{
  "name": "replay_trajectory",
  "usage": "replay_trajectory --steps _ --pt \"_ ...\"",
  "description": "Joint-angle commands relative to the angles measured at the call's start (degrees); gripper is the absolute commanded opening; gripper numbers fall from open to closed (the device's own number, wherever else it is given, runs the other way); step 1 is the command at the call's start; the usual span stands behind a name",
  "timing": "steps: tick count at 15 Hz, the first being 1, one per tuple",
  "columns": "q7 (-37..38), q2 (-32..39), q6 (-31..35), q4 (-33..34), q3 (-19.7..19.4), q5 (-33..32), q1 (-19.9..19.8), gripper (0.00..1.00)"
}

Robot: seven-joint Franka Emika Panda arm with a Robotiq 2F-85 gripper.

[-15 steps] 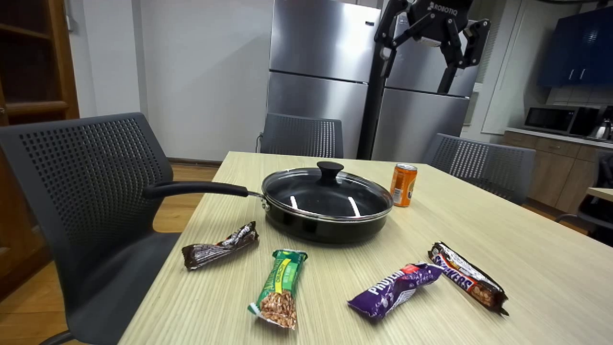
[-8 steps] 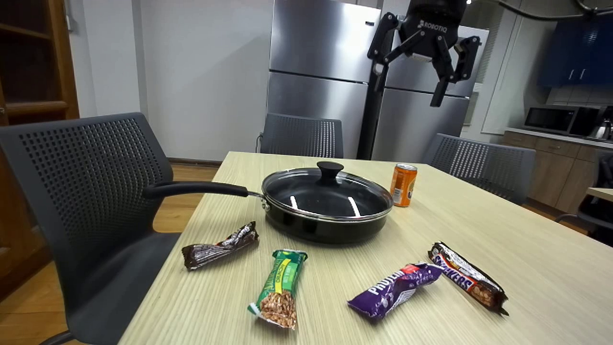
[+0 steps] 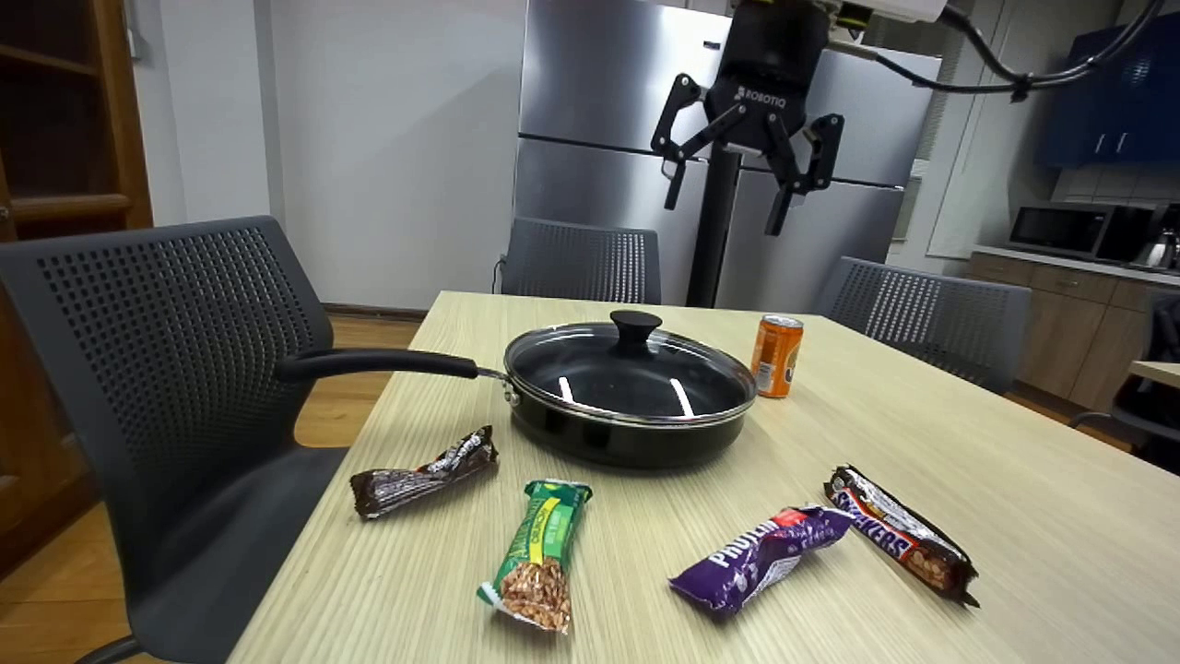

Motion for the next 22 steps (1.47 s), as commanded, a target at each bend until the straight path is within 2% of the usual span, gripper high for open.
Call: replay_trajectory --steps 1,11,22 --pt "3.8 5.6 -1.9 6.7 -0.9 -1.2 1.6 1.00" --pt "9.8 16.1 -5.3 18.0 -4.3 -3.2 6.1 1.00" --pt "12.8 22.5 -10.4 25.2 -5.2 -2.0 7.1 1.00"
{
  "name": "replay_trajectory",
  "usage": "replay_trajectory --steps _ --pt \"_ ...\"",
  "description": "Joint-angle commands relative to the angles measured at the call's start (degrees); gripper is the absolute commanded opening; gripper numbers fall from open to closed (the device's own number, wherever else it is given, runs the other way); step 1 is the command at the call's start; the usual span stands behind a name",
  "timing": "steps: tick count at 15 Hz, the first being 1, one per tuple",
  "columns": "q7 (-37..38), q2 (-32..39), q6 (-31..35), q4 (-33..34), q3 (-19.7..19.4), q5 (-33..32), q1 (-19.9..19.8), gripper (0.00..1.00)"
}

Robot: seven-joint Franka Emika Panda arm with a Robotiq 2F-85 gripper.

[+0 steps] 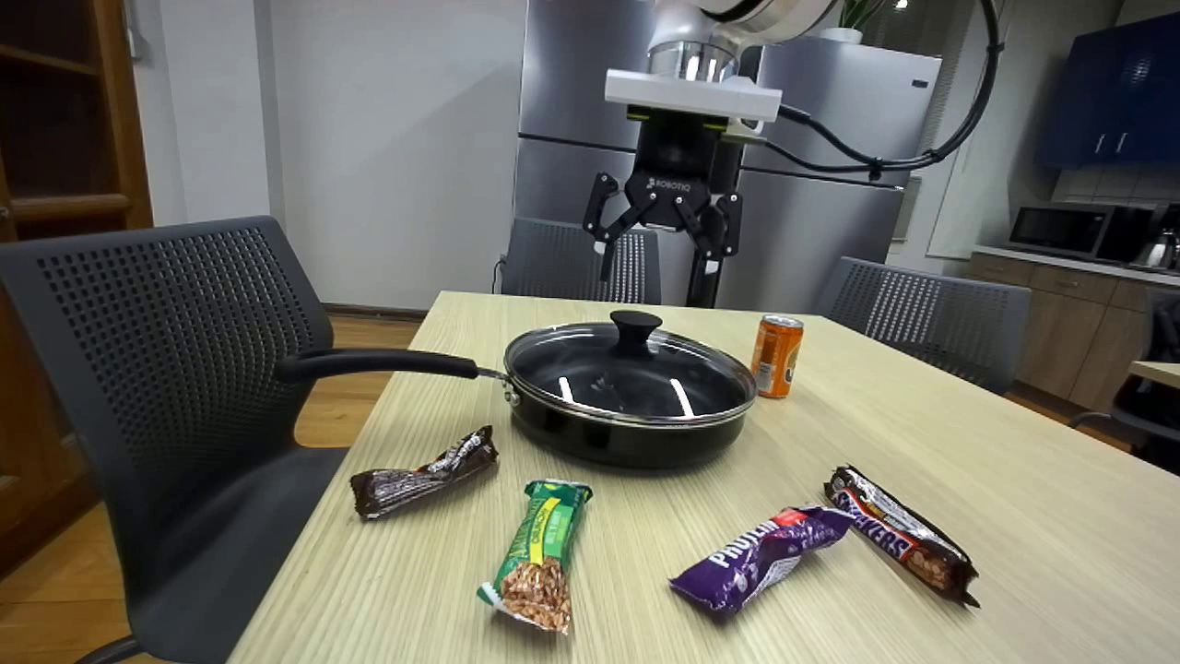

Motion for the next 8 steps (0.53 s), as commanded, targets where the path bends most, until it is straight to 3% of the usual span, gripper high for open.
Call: replay_trajectory --steps 1,8 --pt "3.3 2.9 -2.9 4.7 -0.9 -0.3 0.9 1.00" --pt "6.3 6.8 -3.3 8.8 -1.2 -0.1 0.9 1.00"
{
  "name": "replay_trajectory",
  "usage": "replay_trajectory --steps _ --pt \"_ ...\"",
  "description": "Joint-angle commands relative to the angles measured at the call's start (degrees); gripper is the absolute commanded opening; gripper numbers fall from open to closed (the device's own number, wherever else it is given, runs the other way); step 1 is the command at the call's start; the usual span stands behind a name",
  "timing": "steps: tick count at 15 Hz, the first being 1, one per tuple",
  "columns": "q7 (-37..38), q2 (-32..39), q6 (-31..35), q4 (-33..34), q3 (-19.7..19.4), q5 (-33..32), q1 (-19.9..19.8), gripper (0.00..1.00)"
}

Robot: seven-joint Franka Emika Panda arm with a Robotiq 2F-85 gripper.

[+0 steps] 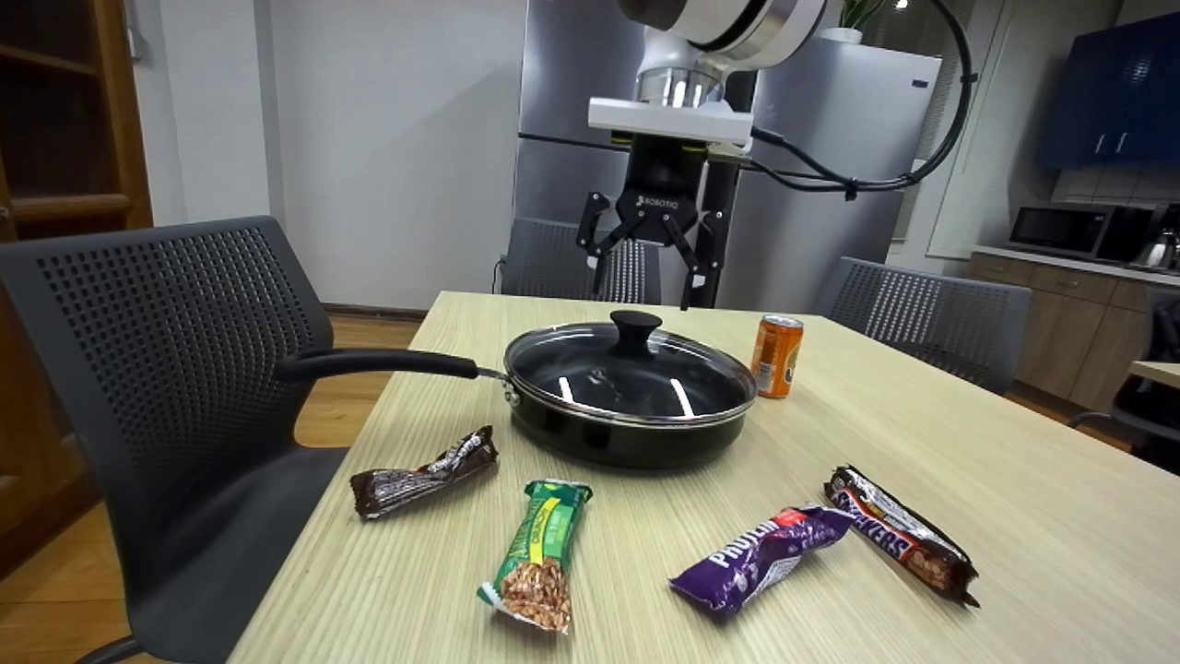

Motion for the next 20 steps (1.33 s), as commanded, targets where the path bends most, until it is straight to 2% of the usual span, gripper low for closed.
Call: replay_trajectory --steps 1,15,16,17,20 --pt "2.8 2.7 -3.2 4.4 -0.8 0.1 0.7 1.00" --pt "4.5 8.2 -7.8 11.5 -1.0 0.4 0.5 1.00" --pt "4.5 8.4 -8.0 11.9 -1.0 0.3 0.5 0.75" --pt "4.5 8.6 -8.1 12.2 -1.0 0.3 0.5 0.74" --pt "4.8 8.7 -8.3 12.7 -1.1 0.2 0.6 0.51"
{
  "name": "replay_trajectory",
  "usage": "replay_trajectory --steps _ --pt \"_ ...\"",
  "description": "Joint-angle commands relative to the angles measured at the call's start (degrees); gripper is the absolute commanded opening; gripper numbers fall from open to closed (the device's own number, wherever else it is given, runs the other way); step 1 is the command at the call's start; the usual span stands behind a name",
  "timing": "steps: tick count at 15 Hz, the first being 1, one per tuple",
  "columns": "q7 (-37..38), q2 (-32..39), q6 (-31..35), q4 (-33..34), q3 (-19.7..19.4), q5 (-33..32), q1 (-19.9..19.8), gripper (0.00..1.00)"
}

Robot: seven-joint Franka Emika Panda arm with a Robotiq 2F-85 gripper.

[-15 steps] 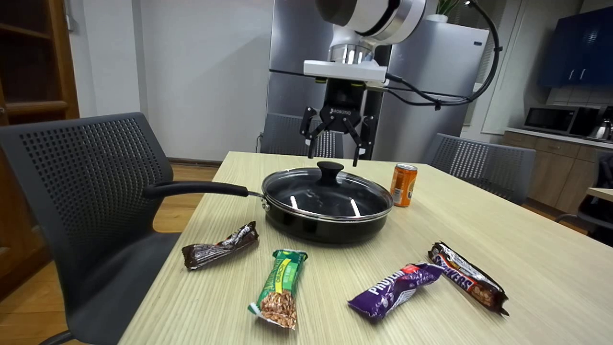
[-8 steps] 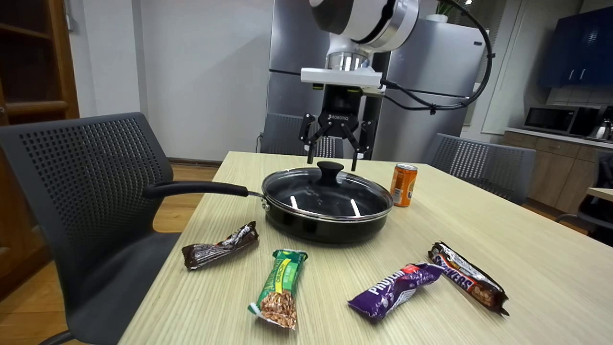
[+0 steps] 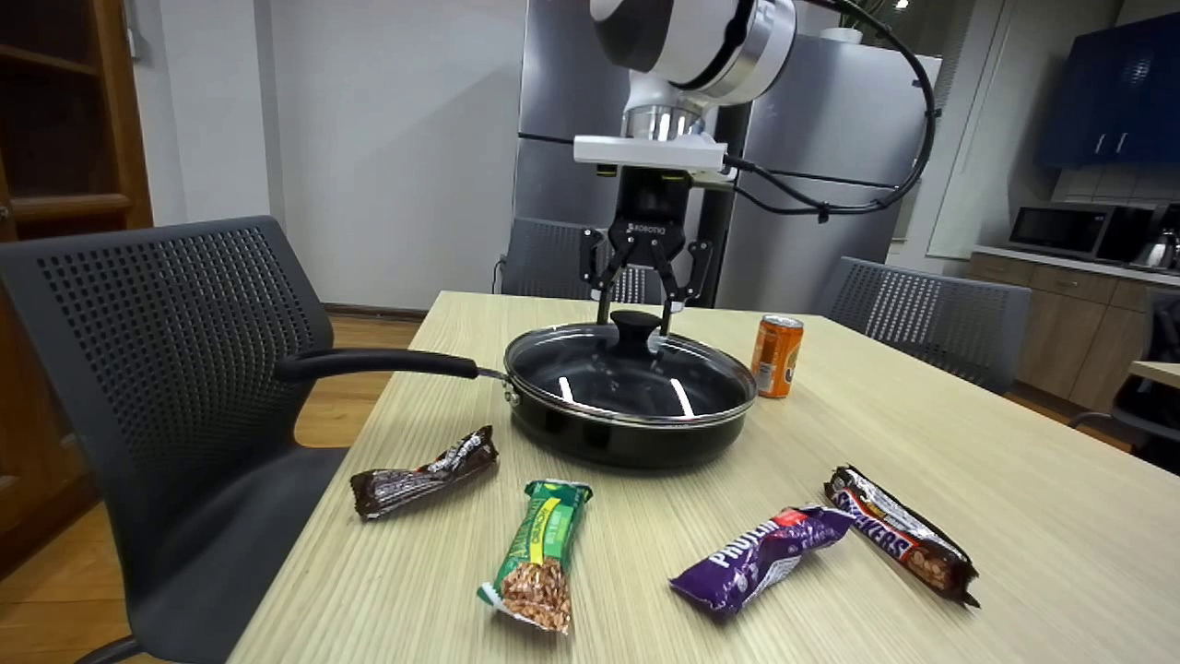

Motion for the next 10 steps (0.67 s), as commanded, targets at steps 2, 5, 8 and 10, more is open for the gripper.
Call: replay_trajectory --steps 2,5,8,10 --pt "1.7 0.6 -3.1 2.8 -0.7 -0.1 0.7 0.39" --pt "2.0 -0.5 -2.8 1.9 -0.9 -0.7 1.3 0.39" --pt "2.5 -2.4 -1.8 0.2 -1.5 -1.4 2.1 0.39" --pt "3.1 -3.4 -1.2 -0.6 -2.0 -2.0 2.6 0.39"
